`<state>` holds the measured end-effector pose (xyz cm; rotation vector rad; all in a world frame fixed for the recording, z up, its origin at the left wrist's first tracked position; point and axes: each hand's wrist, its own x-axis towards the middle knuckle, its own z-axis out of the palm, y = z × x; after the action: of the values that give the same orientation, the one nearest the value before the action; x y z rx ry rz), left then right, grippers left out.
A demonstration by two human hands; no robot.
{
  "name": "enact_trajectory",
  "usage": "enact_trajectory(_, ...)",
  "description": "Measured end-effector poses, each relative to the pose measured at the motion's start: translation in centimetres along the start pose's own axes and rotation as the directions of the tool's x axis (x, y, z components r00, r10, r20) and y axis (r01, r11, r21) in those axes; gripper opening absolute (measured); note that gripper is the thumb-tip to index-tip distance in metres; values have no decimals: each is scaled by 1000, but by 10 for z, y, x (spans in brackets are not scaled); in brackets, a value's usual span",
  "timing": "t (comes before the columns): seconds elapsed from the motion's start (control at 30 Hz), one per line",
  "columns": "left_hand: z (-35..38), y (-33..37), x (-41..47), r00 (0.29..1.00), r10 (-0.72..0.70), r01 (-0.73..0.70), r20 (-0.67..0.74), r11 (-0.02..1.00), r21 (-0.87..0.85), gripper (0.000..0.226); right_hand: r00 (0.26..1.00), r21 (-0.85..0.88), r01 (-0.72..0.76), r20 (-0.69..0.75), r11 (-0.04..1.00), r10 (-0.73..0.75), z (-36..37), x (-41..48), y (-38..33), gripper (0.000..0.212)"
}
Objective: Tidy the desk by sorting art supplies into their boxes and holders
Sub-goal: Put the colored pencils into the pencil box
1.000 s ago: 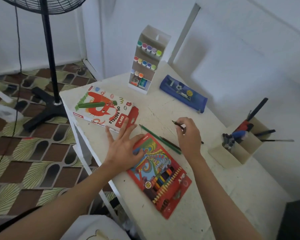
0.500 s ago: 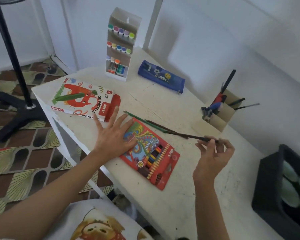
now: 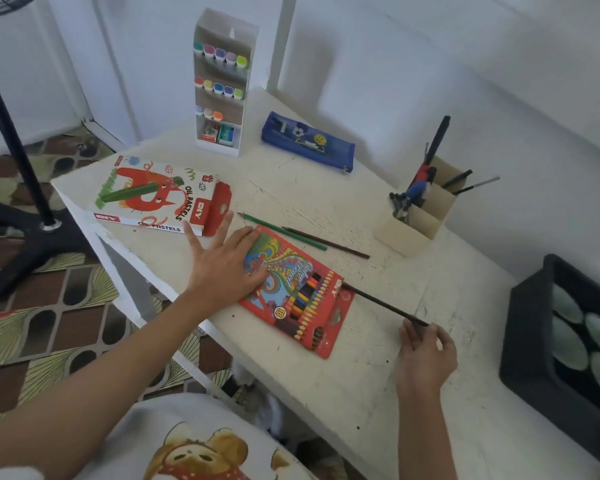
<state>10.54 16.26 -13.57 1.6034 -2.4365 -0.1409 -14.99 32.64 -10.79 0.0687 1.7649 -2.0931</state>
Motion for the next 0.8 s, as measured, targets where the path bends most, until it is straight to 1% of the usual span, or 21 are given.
enact_trajectory(0.07,0,0,0,1000,-6,6,-5,1000,-11,78,993,-216,84,99,973,-63,2,5,2,8)
enact_trajectory(0.1,0,0,0,1000,-7,7,-6,1000,-13,77,979,-335,152,177,930,-96,5,5,3,5)
enact_trajectory(0.17,0,0,0,1000,-5,5,1,1000,-16,77,934,-532,304,330,790,-138,12,6,4,6)
enact_trajectory(0.23,0,0,1,1000,-4,4,6,1000,-10,79,883,-631,423,448,650,-140,24,4,3,2)
enact_trajectory(0.3,0,0,0,1000,-1,1,1,1000,-9,80,820,-633,514,561,579,-115,39,2,4,7)
enact_trajectory(0.37,-1,0,0,1000,10,-10,-2,1000,-11,81,755,-606,581,651,543,-81,54,-3,10,11)
enact_trajectory(0.4,-1,1,1,1000,14,-14,-5,1000,-13,82,735,-595,597,674,538,-69,60,-4,14,12)
enact_trajectory(0.5,0,0,2,1000,5,-6,-12,999,-47,83,738,-588,592,671,550,-76,68,-3,25,12)
enact_trajectory(0.6,1,-1,2,1000,-5,4,-23,999,-49,82,730,-579,603,678,549,-87,63,1,31,14)
enact_trajectory(0.67,2,-1,2,999,-14,11,-35,997,-81,80,724,-569,616,681,545,-107,61,2,34,14)
enact_trajectory(0.8,4,-1,3,997,-29,20,-70,991,-133,76,756,-589,602,638,539,-146,63,3,35,12)
